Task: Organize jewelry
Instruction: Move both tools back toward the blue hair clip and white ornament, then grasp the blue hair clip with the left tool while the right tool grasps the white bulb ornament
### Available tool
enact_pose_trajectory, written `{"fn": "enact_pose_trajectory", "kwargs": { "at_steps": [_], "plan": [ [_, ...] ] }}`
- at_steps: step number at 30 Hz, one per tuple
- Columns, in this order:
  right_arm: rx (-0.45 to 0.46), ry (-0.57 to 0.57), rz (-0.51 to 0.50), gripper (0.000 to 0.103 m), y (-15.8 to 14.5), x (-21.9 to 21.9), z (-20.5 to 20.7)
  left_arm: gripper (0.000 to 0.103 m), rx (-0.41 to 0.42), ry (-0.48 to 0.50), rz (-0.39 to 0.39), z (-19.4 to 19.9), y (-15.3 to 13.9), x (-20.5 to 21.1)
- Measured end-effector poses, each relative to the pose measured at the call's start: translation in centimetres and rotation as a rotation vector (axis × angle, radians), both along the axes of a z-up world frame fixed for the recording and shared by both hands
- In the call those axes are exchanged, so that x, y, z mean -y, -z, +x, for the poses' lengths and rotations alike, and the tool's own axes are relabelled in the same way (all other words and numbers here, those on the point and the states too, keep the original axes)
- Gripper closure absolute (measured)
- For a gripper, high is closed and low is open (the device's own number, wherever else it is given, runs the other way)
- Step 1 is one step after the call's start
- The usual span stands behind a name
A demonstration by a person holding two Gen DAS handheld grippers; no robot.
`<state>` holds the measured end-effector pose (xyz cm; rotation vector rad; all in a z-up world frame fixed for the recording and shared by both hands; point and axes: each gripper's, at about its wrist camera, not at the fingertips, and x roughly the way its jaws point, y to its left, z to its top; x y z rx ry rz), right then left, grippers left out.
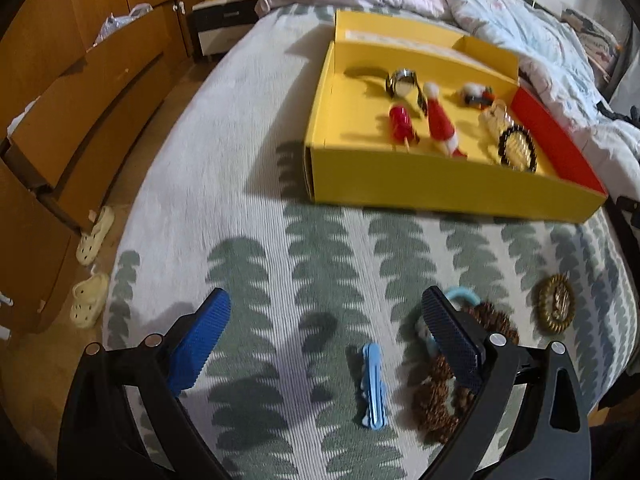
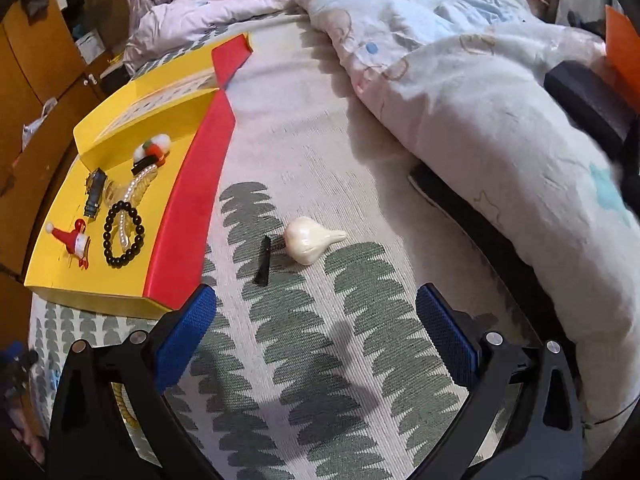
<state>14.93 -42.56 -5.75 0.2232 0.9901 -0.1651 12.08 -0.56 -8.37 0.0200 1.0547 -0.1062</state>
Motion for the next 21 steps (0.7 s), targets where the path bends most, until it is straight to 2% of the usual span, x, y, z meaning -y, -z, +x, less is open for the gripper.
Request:
{"fn": "enact_pose_trajectory", "kwargs": {
  "at_steps": [3, 8, 10, 12, 18, 21],
  "plan": [
    [-0.010, 0.014, -0.013, 0.003, 0.2, 0.2, 0.4, 0.008, -0.011, 0.008, 0.024, -0.6, 0.4, 0.2],
    [-0.005, -0.014, 0.020, 0.003, 0.5, 0.1, 0.7, 0.009, -0.011, -0.007, 0.065, -1.4, 0.7, 0.0],
    [0.003, -0.019, 0.024, 0.004, 0.4, -0.1, 0.7, 0.015, -0.008, -0.008, 0.075, -1.6, 0.7, -0.1],
    [0.007, -0.020, 0.034, 0.004, 0.5, 0.0, 0.7, 0.015, 0.001, -0.010, 0.102, -1.7, 0.7, 0.1],
    [-0.017, 0.041, 0.062, 0.007, 2.0, 1.3, 1.5, 0.023, 0.048, 0.022, 0.189, -2.8, 0.7, 1.4],
    [-0.019, 0.044, 0.067, 0.008, 2.4, 1.4, 2.0, 0.024, 0.055, 0.041, 0.212, -3.2, 1.0, 1.9]
  ]
}}
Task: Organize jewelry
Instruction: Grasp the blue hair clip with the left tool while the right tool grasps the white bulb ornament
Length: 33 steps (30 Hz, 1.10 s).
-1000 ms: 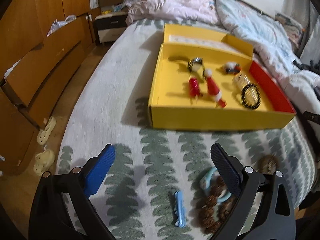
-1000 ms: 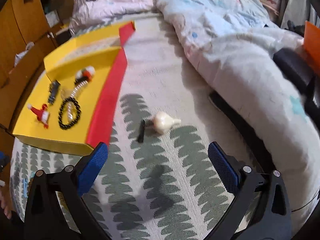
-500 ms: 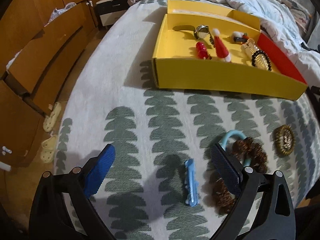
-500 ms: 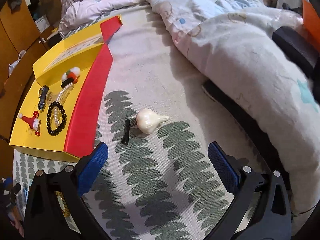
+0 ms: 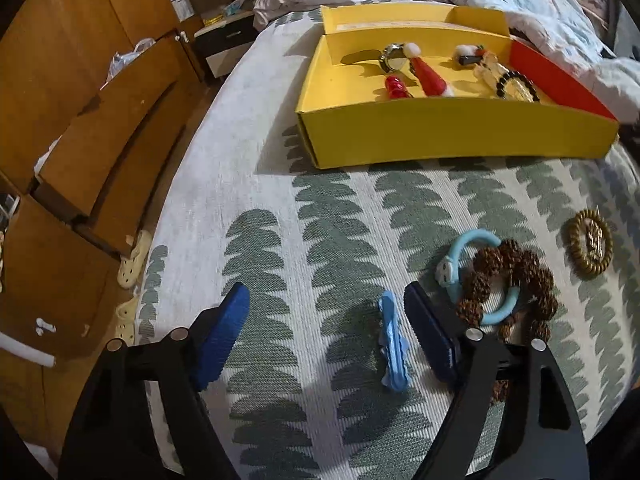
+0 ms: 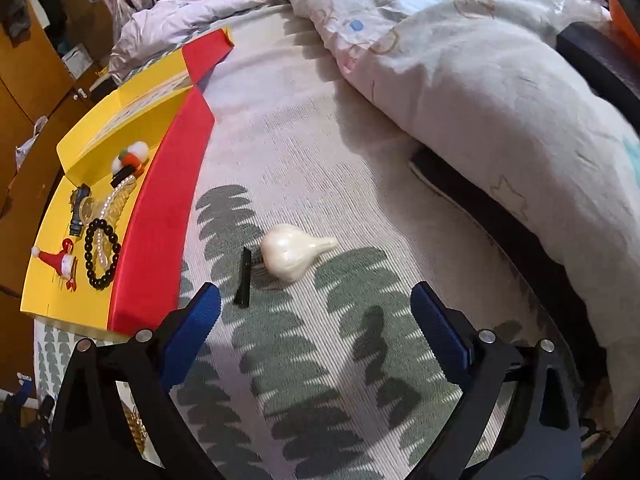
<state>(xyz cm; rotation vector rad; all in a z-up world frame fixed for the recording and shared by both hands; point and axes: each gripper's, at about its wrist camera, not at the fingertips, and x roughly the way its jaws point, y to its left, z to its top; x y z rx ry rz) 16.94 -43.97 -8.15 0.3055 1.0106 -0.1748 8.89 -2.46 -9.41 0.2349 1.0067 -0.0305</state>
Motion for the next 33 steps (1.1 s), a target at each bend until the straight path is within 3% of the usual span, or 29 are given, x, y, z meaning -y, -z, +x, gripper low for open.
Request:
{"fn": "enact_pose_trajectory", "kwargs": {
  "at_steps": [12, 19, 23, 26, 28, 33],
  "plan": [
    [-0.008, -0.018, -0.035, 0.009, 1.3, -1.3, 3.6, 0.037, -0.060, 0.015, 0.013, 0.7, 2.1, 0.2],
    [-0.036, 0.009, 0.014, 0.035, 2.5, -0.4, 4.3, 0.044, -0.066, 0.022, -0.017, 0.8, 2.3, 0.0],
    [-0.026, 0.010, 0.041, 0.039, 2.6, 0.2, 4.3, 0.049, -0.069, 0.030, -0.036, 0.9, 2.3, 0.0],
    [-0.016, 0.014, 0.071, 0.043, 2.5, 0.7, 4.2, 0.060, -0.072, 0.042, -0.057, 0.8, 2.2, 0.1],
    [-0.009, 0.017, 0.091, 0.043, 2.4, 1.0, 4.0, 0.077, -0.072, 0.045, -0.063, 0.9, 2.1, 0.1],
    [-0.002, 0.018, 0.121, 0.044, 2.2, 1.3, 3.7, 0.086, -0.082, 0.048, -0.098, 1.0, 1.8, -0.2]
  ]
}}
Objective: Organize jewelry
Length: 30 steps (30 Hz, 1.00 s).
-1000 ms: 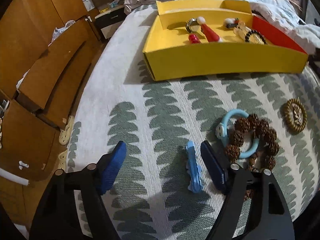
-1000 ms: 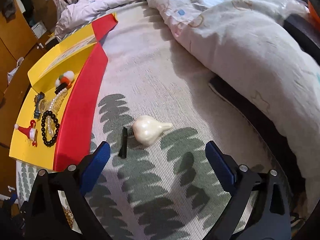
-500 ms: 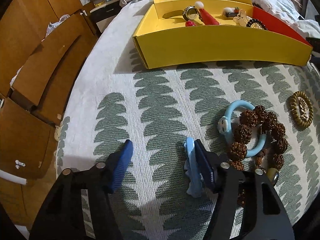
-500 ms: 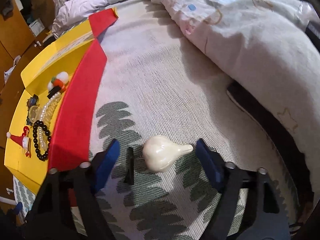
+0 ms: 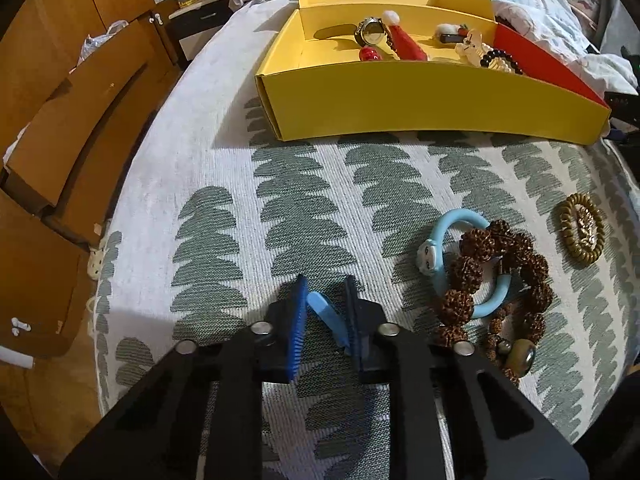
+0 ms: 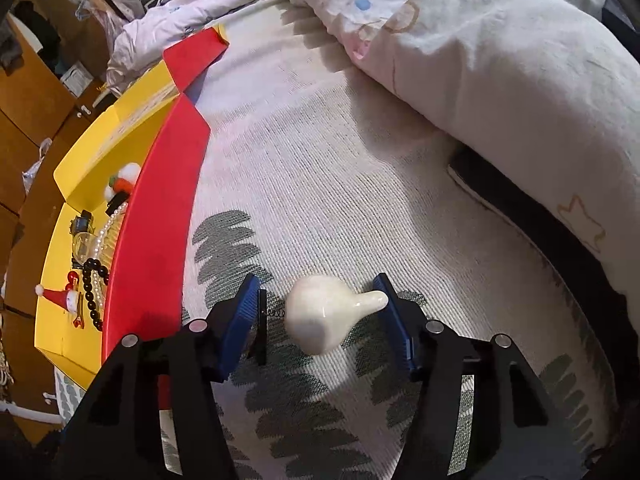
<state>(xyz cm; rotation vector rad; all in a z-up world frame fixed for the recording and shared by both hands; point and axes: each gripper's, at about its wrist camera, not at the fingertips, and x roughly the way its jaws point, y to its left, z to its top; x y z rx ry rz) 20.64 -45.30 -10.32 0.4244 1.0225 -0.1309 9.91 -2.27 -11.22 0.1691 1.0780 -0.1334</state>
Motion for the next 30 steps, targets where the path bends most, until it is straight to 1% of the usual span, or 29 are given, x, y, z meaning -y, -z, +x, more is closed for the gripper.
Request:
{"fn": "enact_pose_trajectory", "kwargs": {
  "at_steps": [6, 8, 11, 12, 13, 18, 22, 27, 30],
  "plan": [
    [0.009, 0.004, -0.002, 0.044, -0.4, 0.1, -0.2, 0.089, -0.012, -0.011, -0.047, 0.3, -0.3, -0.7],
    [0.011, 0.004, 0.003, 0.046, -0.4, 0.1, -0.3, 0.090, -0.010, -0.018, -0.056, 0.4, -0.5, -0.9],
    [0.010, 0.004, 0.005, 0.051, -0.5, 0.1, -0.4, 0.090, -0.010, -0.027, -0.076, 0.6, -0.7, -1.3],
    [0.008, 0.004, 0.007, 0.060, -0.6, 0.1, -0.5, 0.090, -0.009, -0.029, -0.078, 0.6, -0.8, -1.3],
    [0.009, 0.006, 0.013, 0.065, -0.7, 0.1, -0.5, 0.090, -0.007, -0.029, -0.081, 0.7, -0.9, -1.4],
    [0.003, 0.008, 0.018, 0.065, -0.7, 0.0, -0.6, 0.091, 0.004, -0.031, -0.096, 0.5, -1.3, -1.5],
    [0.018, 0.015, 0.022, 0.065, -1.2, -0.1, -0.8, 0.091, 0.007, -0.031, -0.103, 0.5, -1.5, -1.5],
    [0.053, 0.007, 0.024, 0.065, -2.7, -0.6, -1.4, 0.092, 0.014, -0.044, -0.113, 0.5, -1.9, -1.8],
    [0.093, -0.003, 0.024, 0.065, -4.1, -1.0, -2.0, 0.092, 0.023, -0.048, -0.126, 0.5, -2.3, -2.0]
  ]
}}
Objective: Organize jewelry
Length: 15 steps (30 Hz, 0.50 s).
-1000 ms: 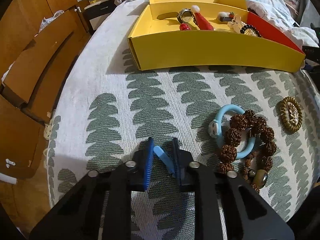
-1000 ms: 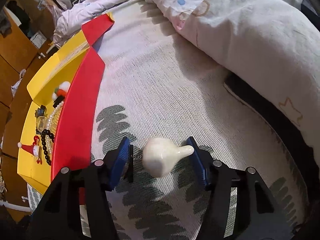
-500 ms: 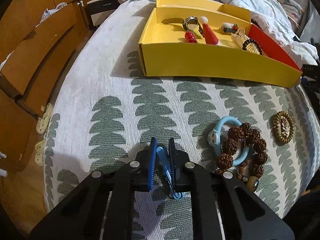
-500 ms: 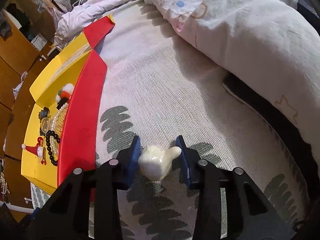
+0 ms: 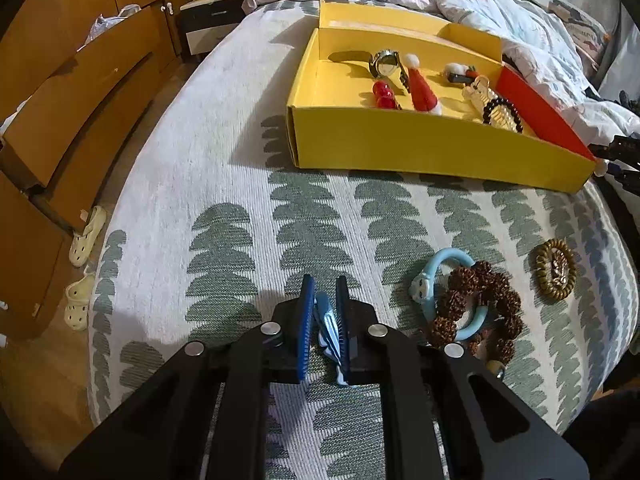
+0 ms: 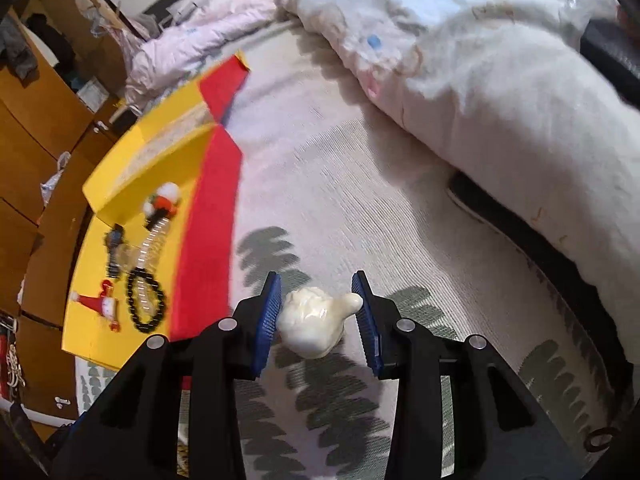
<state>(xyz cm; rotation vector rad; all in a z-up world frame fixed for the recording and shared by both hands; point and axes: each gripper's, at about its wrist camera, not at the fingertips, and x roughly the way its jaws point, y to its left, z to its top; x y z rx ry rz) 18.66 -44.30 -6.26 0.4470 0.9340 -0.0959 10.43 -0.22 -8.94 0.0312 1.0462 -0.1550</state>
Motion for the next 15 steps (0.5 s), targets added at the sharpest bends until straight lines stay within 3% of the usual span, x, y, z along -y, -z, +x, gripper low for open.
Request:
{"fn": "enact_pose_trajectory", "kwargs": {
  "at_steps": [8, 15],
  "plan": [
    [0.135, -0.050, 0.017, 0.065, -4.9, -2.7, -1.4, 0.092, 0.026, -0.006, -0.037, 0.2, -1.3, -0.1],
    [0.186, -0.183, 0.053, 0.065, -7.0, -8.5, 0.4, 0.092, 0.098, -0.002, -0.091, 2.1, -5.0, 1.2]
  ]
}}
